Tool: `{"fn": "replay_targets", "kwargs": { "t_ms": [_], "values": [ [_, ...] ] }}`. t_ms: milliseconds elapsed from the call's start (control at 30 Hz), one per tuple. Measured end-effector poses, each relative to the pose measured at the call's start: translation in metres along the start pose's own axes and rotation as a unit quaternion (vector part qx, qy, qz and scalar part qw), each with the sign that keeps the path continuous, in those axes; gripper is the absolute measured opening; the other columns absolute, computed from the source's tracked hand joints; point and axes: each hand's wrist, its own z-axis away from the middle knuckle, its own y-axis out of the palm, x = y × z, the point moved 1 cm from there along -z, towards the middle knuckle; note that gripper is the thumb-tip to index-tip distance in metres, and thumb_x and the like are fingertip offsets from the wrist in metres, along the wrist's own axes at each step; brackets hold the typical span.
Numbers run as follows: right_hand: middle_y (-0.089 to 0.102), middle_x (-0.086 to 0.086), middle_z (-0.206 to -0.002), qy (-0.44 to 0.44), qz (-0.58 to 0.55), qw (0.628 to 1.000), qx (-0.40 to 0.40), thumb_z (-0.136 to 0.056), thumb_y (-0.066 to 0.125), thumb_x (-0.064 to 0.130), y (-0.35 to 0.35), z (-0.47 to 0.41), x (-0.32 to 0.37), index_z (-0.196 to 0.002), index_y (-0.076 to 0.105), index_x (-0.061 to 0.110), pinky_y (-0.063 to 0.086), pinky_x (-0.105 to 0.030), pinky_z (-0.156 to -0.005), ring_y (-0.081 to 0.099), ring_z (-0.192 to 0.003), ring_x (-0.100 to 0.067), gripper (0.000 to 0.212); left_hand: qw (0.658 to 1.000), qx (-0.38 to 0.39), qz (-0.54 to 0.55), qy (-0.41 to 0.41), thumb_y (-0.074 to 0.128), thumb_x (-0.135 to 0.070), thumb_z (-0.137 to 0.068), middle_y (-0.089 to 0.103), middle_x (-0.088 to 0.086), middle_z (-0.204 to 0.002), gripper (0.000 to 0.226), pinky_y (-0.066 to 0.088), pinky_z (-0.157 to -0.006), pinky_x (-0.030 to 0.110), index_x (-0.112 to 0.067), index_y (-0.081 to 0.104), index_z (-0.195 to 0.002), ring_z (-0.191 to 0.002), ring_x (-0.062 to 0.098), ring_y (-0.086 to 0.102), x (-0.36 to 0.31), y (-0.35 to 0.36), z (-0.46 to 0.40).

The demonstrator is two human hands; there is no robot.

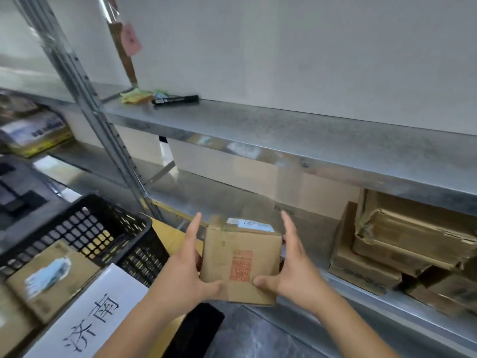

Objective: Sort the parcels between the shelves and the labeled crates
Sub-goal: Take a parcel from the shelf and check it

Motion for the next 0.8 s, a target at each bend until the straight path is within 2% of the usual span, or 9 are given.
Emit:
{"fn": "replay_targets", "kwargs": {
  "t_ms": [67, 100, 233, 300, 367, 500, 567, 700, 800],
  "values": [
    [0.018, 0.032, -0.144, -0.021, 0.025, 0.999, 0.031, -0.064, 0.096, 0.030, 0.007, 0.001, 0.009, -0.146, -0.020, 0.066, 0.042, -0.028, -0.104, 0.041, -0.129, -0.004, 0.147, 0.999, -0.004, -0.032, 0.013, 0.090, -0.030, -0.063, 0.051, -0.021, -0.120, 0.135, 0.057, -0.081, 0.027, -0.064, -0.010, -0.146, -0.101, 0.001, 0.061, 0.004, -0.007, 0.014],
    [0.016, 0.037, -0.142, -0.037, 0.034, 0.998, 0.041, -0.065, 0.096, 0.030, 0.011, 0.002, 0.014, -0.148, -0.012, 0.065, 0.042, -0.022, -0.100, 0.042, -0.126, -0.001, 0.141, 0.998, -0.017, -0.058, 0.019, 0.090, -0.031, -0.063, 0.038, -0.023, -0.125, 0.128, 0.057, -0.085, 0.030, -0.065, -0.003, -0.144, -0.107, 0.003, 0.057, 0.008, -0.009, 0.021],
    [0.021, 0.047, -0.142, -0.115, 0.049, 0.992, 0.019, -0.066, 0.086, 0.057, 0.032, 0.002, 0.024, -0.138, 0.029, 0.059, 0.045, -0.032, -0.110, 0.039, -0.131, 0.009, 0.092, 0.993, -0.080, -0.089, 0.021, 0.087, -0.042, -0.066, 0.019, -0.025, -0.132, 0.095, 0.055, -0.081, 0.024, -0.055, 0.022, -0.135, -0.101, 0.003, 0.054, 0.028, -0.015, 0.043],
    [0.021, 0.042, -0.147, -0.135, 0.064, 0.989, 0.007, -0.066, 0.078, 0.065, 0.044, 0.002, 0.028, -0.136, 0.036, 0.054, 0.047, -0.035, -0.108, 0.037, -0.135, 0.009, 0.082, 0.991, -0.109, -0.076, 0.034, 0.082, -0.053, -0.069, 0.013, -0.027, -0.143, 0.080, 0.054, -0.081, 0.023, -0.054, 0.029, -0.129, -0.101, 0.005, 0.055, 0.040, -0.019, 0.054],
    [0.017, 0.034, -0.157, -0.157, 0.072, 0.985, 0.001, -0.067, 0.083, 0.058, 0.056, 0.003, 0.037, -0.131, 0.039, 0.051, 0.041, -0.029, -0.113, 0.030, -0.139, 0.013, 0.078, 0.989, -0.130, -0.067, 0.036, 0.077, -0.058, -0.073, 0.006, -0.028, -0.151, 0.066, 0.056, -0.080, 0.027, -0.055, 0.032, -0.120, -0.098, 0.010, 0.060, 0.048, -0.025, 0.066],
    [0.005, 0.040, -0.158, -0.193, 0.098, 0.976, 0.008, -0.068, 0.091, 0.038, 0.085, 0.011, 0.066, -0.125, 0.041, 0.046, 0.020, -0.006, -0.108, 0.011, -0.132, 0.032, 0.076, 0.987, -0.151, -0.062, 0.000, 0.074, -0.054, -0.080, -0.002, -0.025, -0.159, 0.055, 0.052, -0.081, 0.030, -0.053, 0.030, -0.113, -0.103, 0.016, 0.061, 0.066, -0.041, 0.093],
    [0.001, 0.044, -0.156, -0.201, 0.104, 0.974, 0.012, -0.068, 0.090, 0.037, 0.100, 0.018, 0.081, -0.126, 0.036, 0.054, 0.022, -0.011, -0.109, 0.010, -0.133, 0.031, 0.081, 0.986, -0.161, -0.054, -0.006, 0.073, -0.052, -0.081, -0.005, -0.030, -0.157, 0.055, 0.047, -0.079, 0.029, -0.053, 0.029, -0.113, -0.102, 0.018, 0.060, 0.073, -0.053, 0.108],
    [0.006, 0.033, -0.164, -0.232, 0.116, 0.965, 0.023, -0.066, 0.090, 0.033, 0.129, 0.035, 0.117, -0.137, 0.015, 0.077, 0.026, -0.028, -0.116, 0.015, -0.146, 0.013, 0.112, 0.981, -0.184, -0.057, -0.001, 0.069, -0.052, -0.084, -0.011, -0.032, -0.157, 0.054, 0.047, -0.080, 0.033, -0.052, 0.027, -0.118, -0.107, 0.020, 0.058, 0.093, -0.082, 0.142],
    [0.007, 0.036, -0.162, -0.275, 0.120, 0.953, 0.032, -0.068, 0.094, 0.031, 0.153, 0.043, 0.142, -0.139, 0.038, 0.066, 0.031, -0.028, -0.113, 0.020, -0.148, 0.009, 0.097, 0.977, -0.203, -0.064, -0.001, 0.068, -0.052, -0.087, -0.013, -0.027, -0.159, 0.050, 0.048, -0.090, 0.030, -0.050, 0.030, -0.120, -0.117, 0.021, 0.056, 0.106, -0.103, 0.169]
  ]
}}
